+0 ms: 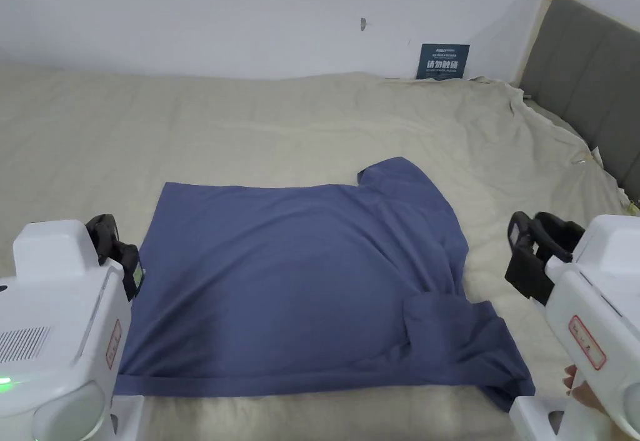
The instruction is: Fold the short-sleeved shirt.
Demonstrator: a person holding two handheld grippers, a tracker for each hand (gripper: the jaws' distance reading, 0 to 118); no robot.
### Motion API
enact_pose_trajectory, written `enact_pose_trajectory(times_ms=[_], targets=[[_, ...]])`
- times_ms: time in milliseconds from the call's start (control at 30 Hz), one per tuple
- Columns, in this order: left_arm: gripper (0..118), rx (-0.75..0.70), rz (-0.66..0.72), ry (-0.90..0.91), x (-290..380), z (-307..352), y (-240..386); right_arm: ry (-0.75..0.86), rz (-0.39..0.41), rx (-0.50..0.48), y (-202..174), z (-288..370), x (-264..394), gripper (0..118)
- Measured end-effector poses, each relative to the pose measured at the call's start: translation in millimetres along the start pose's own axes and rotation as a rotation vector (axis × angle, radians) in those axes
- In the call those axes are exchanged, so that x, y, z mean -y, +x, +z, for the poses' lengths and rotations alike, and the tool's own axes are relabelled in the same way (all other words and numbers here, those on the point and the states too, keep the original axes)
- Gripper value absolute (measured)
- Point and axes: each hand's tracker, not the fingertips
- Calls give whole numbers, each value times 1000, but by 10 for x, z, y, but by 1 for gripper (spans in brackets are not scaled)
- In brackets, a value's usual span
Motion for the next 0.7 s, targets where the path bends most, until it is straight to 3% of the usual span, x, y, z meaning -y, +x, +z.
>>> enact_pose_trajectory(times_ms=[533, 700], targets=[[0, 9, -41, -34, 147, -87, 36, -36, 12, -7, -20, -145, 55, 0], [0, 11, -51, -34, 121, -44, 87, -150, 9, -31, 129, -270, 147, 0]])
